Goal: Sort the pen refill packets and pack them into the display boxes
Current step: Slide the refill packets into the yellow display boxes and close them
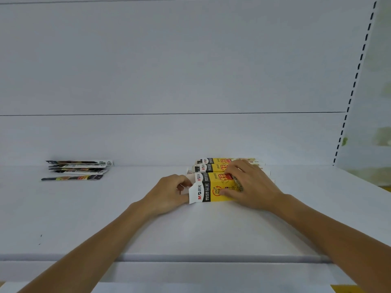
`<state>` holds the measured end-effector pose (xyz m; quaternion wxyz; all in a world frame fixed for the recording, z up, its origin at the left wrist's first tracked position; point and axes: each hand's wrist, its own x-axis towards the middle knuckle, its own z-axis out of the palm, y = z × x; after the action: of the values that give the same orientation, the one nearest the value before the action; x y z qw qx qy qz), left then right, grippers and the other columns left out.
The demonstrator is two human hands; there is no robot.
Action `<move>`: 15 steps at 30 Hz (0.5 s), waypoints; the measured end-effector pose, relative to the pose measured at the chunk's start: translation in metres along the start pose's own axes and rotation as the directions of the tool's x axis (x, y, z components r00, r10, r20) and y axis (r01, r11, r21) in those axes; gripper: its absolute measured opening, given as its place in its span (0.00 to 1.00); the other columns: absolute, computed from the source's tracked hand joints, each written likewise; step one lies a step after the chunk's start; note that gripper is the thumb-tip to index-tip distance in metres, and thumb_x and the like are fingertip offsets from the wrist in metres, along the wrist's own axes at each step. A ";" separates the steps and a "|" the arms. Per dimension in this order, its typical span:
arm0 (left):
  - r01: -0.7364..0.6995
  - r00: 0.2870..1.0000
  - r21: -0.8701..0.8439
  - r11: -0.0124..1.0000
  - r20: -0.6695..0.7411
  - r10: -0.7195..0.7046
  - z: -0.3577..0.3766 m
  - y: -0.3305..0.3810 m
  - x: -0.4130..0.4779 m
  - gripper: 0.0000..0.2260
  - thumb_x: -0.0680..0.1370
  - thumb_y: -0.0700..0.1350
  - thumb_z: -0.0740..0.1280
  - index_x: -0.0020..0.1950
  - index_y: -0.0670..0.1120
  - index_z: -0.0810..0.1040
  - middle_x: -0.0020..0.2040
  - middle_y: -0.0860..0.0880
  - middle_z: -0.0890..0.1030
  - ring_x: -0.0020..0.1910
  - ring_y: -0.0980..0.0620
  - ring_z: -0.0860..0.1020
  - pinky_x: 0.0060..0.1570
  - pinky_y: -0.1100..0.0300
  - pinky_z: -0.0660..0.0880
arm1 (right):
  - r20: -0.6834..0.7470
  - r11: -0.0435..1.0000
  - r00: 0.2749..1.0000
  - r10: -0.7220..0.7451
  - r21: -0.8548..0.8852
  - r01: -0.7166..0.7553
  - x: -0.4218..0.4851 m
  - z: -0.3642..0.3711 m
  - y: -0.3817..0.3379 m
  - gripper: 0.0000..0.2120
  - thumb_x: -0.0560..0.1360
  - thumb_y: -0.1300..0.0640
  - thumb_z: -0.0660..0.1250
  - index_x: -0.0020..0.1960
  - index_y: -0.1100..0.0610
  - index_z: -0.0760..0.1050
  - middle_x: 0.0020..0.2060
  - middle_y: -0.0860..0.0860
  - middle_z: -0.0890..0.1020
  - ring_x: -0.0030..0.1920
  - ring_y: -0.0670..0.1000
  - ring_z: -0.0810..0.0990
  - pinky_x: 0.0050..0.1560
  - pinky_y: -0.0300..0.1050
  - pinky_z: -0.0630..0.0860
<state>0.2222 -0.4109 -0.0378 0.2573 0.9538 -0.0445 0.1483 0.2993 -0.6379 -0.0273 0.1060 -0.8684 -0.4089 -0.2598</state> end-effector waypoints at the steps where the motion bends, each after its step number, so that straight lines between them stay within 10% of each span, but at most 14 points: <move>1: -0.021 0.999 0.085 0.996 -0.029 0.024 -0.003 0.000 -0.002 0.10 0.74 0.50 0.69 0.53 0.51 0.77 0.51 0.54 0.77 0.49 0.58 0.73 0.44 0.67 0.67 | -0.025 0.999 0.999 -0.041 -0.009 0.041 0.002 0.000 -0.002 0.32 0.66 0.31 0.55 0.54 0.56 0.75 0.54 0.49 0.76 0.54 0.52 0.74 0.54 0.49 0.72; 5: -0.054 0.974 0.325 0.944 -0.193 0.122 -0.028 -0.008 -0.018 0.07 0.76 0.51 0.66 0.52 0.52 0.78 0.54 0.55 0.77 0.56 0.54 0.72 0.53 0.62 0.63 | -0.142 0.983 0.975 -0.170 0.040 0.178 0.038 -0.003 -0.036 0.26 0.70 0.37 0.57 0.56 0.56 0.75 0.54 0.50 0.77 0.55 0.49 0.73 0.53 0.46 0.69; 15: 0.405 0.806 0.196 0.893 -0.538 -0.247 -0.144 -0.110 -0.144 0.10 0.74 0.47 0.68 0.55 0.51 0.81 0.49 0.53 0.80 0.44 0.53 0.77 0.52 0.54 0.75 | -0.302 0.818 0.945 -0.122 0.509 0.269 0.178 0.015 -0.217 0.31 0.72 0.63 0.64 0.73 0.54 0.60 0.64 0.51 0.71 0.63 0.51 0.69 0.61 0.46 0.69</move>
<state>0.0660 -0.2419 -0.0161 0.1335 0.9032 0.2131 0.3478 0.2331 -0.3762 0.0494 0.3722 -0.7144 -0.5361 -0.2524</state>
